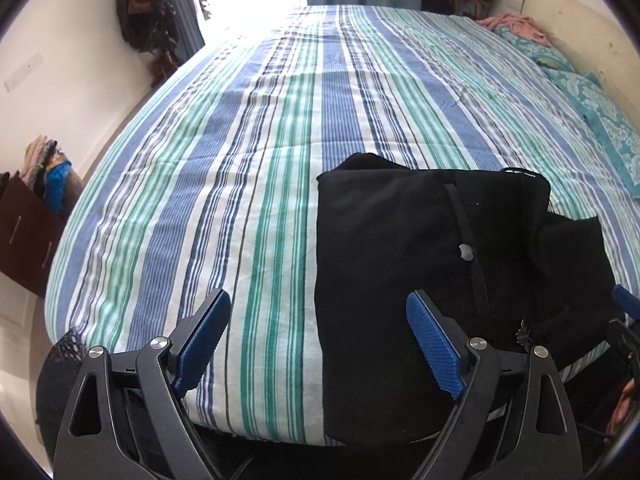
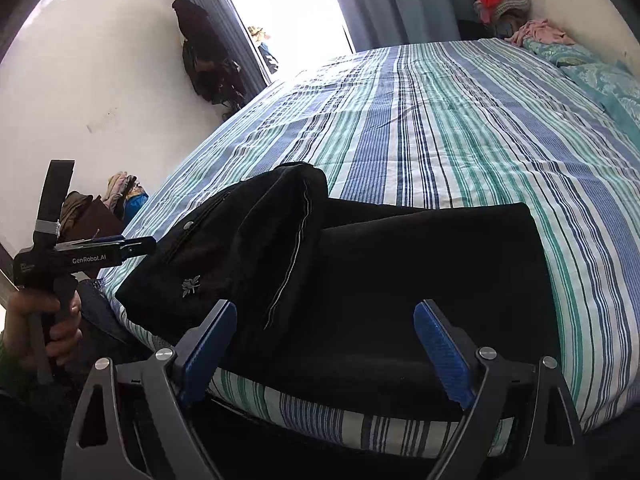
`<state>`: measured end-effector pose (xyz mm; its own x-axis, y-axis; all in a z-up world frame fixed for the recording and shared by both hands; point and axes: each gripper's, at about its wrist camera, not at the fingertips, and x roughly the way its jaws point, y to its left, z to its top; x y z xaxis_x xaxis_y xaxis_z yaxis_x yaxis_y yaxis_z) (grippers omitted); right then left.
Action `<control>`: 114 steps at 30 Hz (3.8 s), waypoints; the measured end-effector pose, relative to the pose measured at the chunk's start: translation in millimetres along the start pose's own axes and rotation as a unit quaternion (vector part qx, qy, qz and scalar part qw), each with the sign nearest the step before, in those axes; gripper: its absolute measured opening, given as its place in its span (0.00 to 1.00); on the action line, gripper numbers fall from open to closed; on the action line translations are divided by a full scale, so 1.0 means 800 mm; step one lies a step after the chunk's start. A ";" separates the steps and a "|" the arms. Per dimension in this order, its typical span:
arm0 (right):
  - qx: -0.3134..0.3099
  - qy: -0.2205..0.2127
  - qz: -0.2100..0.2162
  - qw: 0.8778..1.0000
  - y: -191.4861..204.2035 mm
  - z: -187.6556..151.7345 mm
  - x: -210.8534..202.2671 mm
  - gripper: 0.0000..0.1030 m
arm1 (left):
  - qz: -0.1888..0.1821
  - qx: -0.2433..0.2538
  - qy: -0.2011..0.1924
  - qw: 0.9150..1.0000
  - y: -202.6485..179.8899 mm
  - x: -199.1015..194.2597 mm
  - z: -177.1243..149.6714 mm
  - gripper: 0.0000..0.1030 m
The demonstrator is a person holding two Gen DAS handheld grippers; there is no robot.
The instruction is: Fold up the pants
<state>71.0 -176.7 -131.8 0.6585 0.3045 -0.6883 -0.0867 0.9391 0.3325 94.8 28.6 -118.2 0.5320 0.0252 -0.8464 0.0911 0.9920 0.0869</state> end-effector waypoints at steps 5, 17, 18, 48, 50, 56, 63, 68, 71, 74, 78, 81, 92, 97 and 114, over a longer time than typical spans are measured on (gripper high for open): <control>0.004 0.005 -0.003 1.000 -0.003 0.000 0.003 0.87 | 0.004 -0.002 -0.001 1.000 0.001 0.003 -0.001 0.88; -0.019 0.039 0.116 0.992 0.041 0.002 0.012 0.77 | 0.009 -0.076 -0.027 0.997 0.049 0.001 -0.018 0.88; -0.015 0.042 0.123 0.991 0.043 0.005 0.017 0.76 | 0.010 -0.078 -0.025 0.997 0.050 0.003 -0.019 0.88; 0.227 0.111 0.165 0.953 -0.063 0.031 0.085 0.70 | -0.009 -0.079 -0.025 0.997 0.051 0.011 -0.028 0.88; 0.228 0.114 0.172 0.952 -0.053 0.032 0.095 0.75 | -0.009 -0.081 -0.025 0.996 0.051 0.011 -0.029 0.88; 0.230 0.154 0.203 0.939 -0.037 0.041 0.144 0.77 | -0.009 -0.084 -0.028 0.996 0.054 0.012 -0.030 0.88; 0.278 0.168 0.237 0.916 -0.044 0.052 0.176 0.78 | -0.015 -0.097 -0.027 0.995 0.064 0.013 -0.032 0.88; 0.284 0.179 0.295 0.894 -0.017 0.056 0.195 0.80 | -0.020 -0.104 -0.019 0.994 0.065 0.020 -0.031 0.88; 0.218 0.198 0.243 0.924 0.013 0.064 0.206 0.55 | -0.020 -0.101 -0.021 0.994 0.063 0.020 -0.031 0.88; 0.125 0.195 0.185 0.955 0.049 0.074 0.199 0.26 | -0.017 -0.103 -0.023 0.994 0.066 0.020 -0.031 0.88; 0.118 0.161 0.226 0.953 0.085 0.103 0.161 0.20 | -0.017 -0.133 -0.026 0.991 0.082 0.021 -0.029 0.88; 0.123 0.123 0.269 0.947 0.101 0.137 0.121 0.19 | -0.017 -0.166 -0.025 0.986 0.102 0.023 -0.030 0.88; 0.182 0.087 0.244 0.949 -0.039 0.143 0.024 0.19 | -0.028 -0.168 -0.015 0.985 0.097 0.032 -0.032 0.88; 0.254 0.085 0.208 0.941 -0.126 0.105 0.013 0.19 | -0.020 -0.123 -0.026 0.992 0.075 0.024 -0.030 0.88; 0.237 0.106 0.067 0.963 -0.204 0.048 0.025 0.45 | -0.019 -0.037 -0.033 0.999 0.021 0.004 -0.029 0.88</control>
<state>127.1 -329.9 -175.3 0.4936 0.4901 -0.7184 0.2245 0.7263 0.6497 78.2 48.4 -131.6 0.5846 -0.0180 -0.8111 0.0512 0.9986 0.0147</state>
